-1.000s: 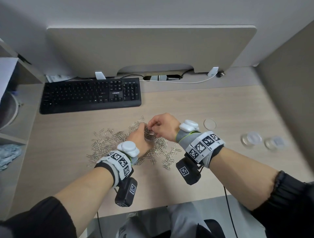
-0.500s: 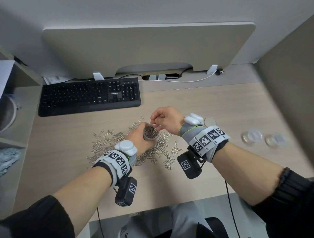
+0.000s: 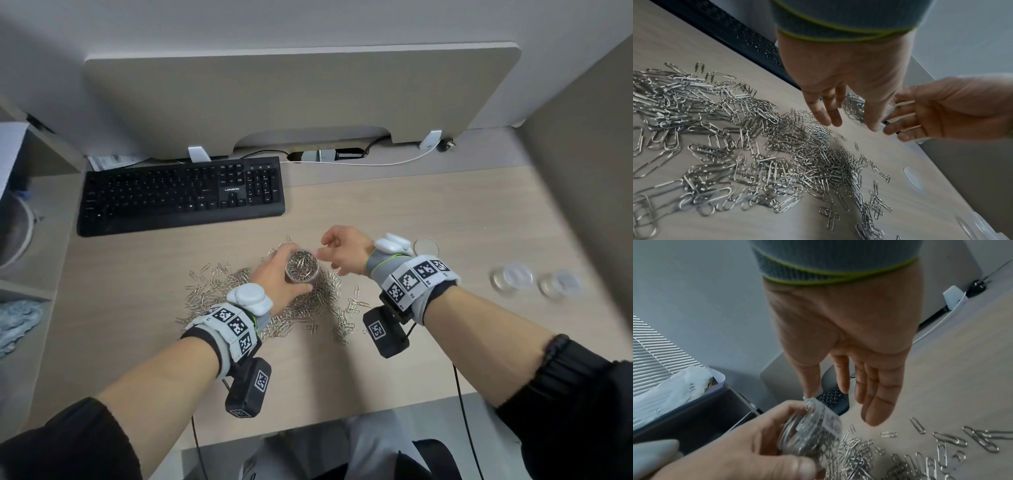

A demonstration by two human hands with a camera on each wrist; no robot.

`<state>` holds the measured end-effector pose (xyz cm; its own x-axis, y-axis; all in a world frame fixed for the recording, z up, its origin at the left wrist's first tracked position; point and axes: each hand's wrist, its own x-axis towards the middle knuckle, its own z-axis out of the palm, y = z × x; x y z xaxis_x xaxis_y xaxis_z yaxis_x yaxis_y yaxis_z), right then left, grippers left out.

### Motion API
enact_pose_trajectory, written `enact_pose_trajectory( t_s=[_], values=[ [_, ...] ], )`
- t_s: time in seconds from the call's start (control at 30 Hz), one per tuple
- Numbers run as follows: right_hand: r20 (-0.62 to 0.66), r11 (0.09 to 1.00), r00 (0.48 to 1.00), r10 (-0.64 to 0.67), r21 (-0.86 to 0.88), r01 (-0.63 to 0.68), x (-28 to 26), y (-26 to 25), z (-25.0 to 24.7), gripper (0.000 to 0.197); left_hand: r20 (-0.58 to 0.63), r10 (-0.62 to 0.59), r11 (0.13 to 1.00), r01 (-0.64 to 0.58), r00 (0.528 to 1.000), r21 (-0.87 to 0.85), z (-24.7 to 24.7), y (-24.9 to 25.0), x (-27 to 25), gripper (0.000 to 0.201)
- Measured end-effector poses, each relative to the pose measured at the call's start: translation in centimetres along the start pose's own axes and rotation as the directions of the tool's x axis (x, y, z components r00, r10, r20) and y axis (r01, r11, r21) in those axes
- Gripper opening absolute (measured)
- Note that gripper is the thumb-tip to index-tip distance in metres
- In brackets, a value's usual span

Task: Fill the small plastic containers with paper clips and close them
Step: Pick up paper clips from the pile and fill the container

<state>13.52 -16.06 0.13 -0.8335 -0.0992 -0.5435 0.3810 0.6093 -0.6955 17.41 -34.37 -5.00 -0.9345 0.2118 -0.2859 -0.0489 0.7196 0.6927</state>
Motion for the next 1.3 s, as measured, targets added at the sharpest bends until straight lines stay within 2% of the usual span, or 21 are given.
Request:
enact_pose_trajectory(
  t_s=[0.13, 0.23, 0.33, 0.4, 0.5, 0.57, 0.63, 0.77, 0.87, 0.97, 1.03, 1.13, 1.2, 1.3],
  values=[
    [0.081, 1.0, 0.997, -0.001, -0.001, 0.001, -0.1, 0.1, 1.4, 0.032, 0.029, 0.03, 0.999, -0.029, 0.999, -0.035, 0.2, 0.3, 0.1, 0.067],
    [0.062, 0.997, 0.998, -0.01, -0.072, 0.015, 0.2, 0.6, 1.9, 0.029, 0.044, 0.036, 0.999, -0.036, 0.998, -0.014, 0.4, 0.5, 0.2, 0.065],
    [0.04, 1.0, 0.999, 0.004, 0.03, -0.005, 0.4, 1.7, 1.0, 0.027, 0.032, 0.001, 1.0, -0.001, 0.999, 0.024, 0.4, 0.0, 0.3, 0.072],
    [-0.012, 0.997, 0.998, 0.062, 0.055, -0.061, 0.7, 3.1, -0.1, 0.025, 0.028, -0.028, 0.998, 0.027, 0.999, 0.053, 0.2, -0.5, 0.3, 0.076],
    [-0.11, 0.967, 0.978, 0.178, -0.166, -0.195, 0.9, 6.0, -1.5, 0.037, 0.052, -0.069, 0.995, 0.065, 0.996, 0.081, -0.4, -1.4, 0.0, 0.076],
    [-0.179, 0.871, 0.96, 0.216, -0.409, -0.273, 1.0, 7.8, -1.6, 0.048, 0.07, -0.083, 0.992, 0.076, 0.994, 0.097, -0.9, -2.1, -0.3, 0.073],
    [-0.225, 0.774, 0.952, 0.207, -0.557, -0.3, 0.9, 8.6, -0.9, 0.049, 0.075, -0.095, 0.989, 0.086, 0.993, 0.119, -1.4, -3.0, -0.6, 0.071],
    [-0.189, 0.735, 0.963, 0.194, -0.622, -0.27, 1.0, 7.5, 1.9, 0.069, 0.078, -0.109, 0.983, 0.095, 0.991, 0.159, -2.2, -4.7, -1.6, 0.074],
    [-0.081, 0.752, 0.991, 0.104, -0.646, -0.132, 1.5, 5.3, 5.7, 0.076, 0.075, -0.114, 0.985, 0.103, 0.991, 0.139, -2.8, -5.8, -2.7, 0.076],
    [-0.006, 0.691, 0.999, 0.043, -0.722, -0.034, 1.3, 3.2, 9.0, 0.078, 0.043, -0.125, 0.982, 0.118, 0.991, 0.148, -3.2, -6.8, -3.6, 0.077],
    [0.029, 0.642, 0.997, 0.064, -0.767, -0.019, 1.2, 2.6, 10.6, 0.066, 0.022, -0.126, 0.978, 0.121, 0.992, 0.167, -3.4, -7.3, -4.2, 0.074],
    [0.105, 0.649, 0.99, 0.096, -0.761, 0.018, 1.1, 1.8, 10.4, 0.051, 0.023, -0.124, 0.978, 0.118, 0.992, 0.171, -3.6, -7.7, -4.7, 0.071],
    [0.156, 0.699, 0.98, 0.121, -0.714, 0.028, 0.9, 1.6, 9.1, 0.046, 0.042, -0.132, 0.972, 0.122, 0.99, 0.199, -3.6, -7.6, -4.7, 0.073],
    [0.084, 0.827, 0.981, 0.174, -0.554, -0.099, 0.6, 1.8, 7.4, 0.028, 0.068, -0.135, 0.972, 0.119, 0.988, 0.201, -3.4, -7.4, -4.3, 0.073]
  ],
)
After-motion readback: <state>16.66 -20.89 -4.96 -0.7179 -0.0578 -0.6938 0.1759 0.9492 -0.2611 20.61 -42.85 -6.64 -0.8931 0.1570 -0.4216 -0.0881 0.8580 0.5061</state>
